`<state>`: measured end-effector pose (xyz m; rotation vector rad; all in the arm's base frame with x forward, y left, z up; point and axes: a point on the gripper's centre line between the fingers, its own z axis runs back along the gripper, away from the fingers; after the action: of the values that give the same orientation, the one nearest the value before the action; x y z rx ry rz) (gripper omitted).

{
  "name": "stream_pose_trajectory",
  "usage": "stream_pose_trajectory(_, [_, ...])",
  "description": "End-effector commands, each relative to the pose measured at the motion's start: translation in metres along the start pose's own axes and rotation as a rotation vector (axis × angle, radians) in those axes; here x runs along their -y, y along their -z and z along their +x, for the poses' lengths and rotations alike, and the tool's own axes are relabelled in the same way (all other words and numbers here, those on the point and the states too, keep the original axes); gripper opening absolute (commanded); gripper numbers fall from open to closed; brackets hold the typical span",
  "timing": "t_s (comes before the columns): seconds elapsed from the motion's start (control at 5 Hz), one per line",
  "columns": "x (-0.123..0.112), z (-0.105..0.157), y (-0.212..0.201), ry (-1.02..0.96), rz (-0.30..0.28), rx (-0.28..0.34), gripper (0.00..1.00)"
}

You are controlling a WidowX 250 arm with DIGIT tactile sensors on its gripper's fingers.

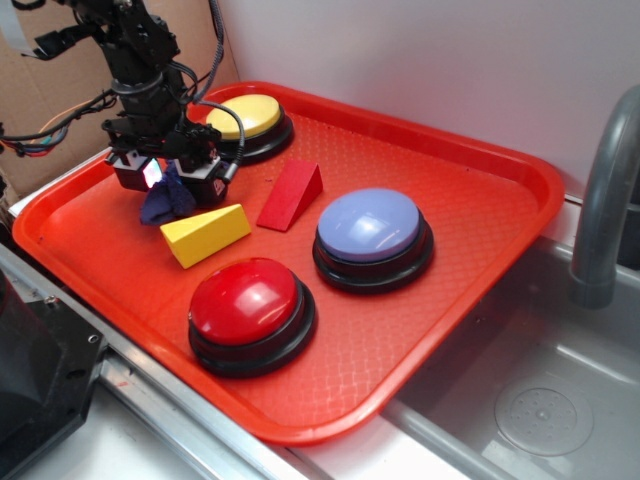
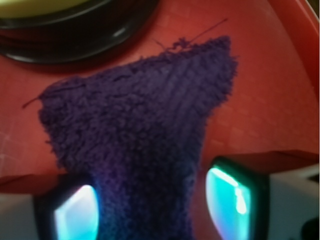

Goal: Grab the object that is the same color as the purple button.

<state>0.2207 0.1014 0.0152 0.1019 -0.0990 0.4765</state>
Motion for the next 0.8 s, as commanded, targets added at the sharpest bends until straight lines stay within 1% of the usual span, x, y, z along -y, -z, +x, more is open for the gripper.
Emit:
stream_pose_trajectory(0.0, [-0.013, 0.003, -0.026, -0.068, 0.007, -0.011, 0.0])
stream_pose_trajectory(0.2, [-0.004, 0.009, -0.061, -0.066, 0.085, -0.023, 0.0])
stream_pose_trajectory(0.4, [0.011, 0.011, -0.092, -0.042, 0.066, -0.017, 0.0])
stream_pose_trajectory(0.6, [0.031, 0.009, -0.134, 0.072, 0.027, 0.027, 0.0])
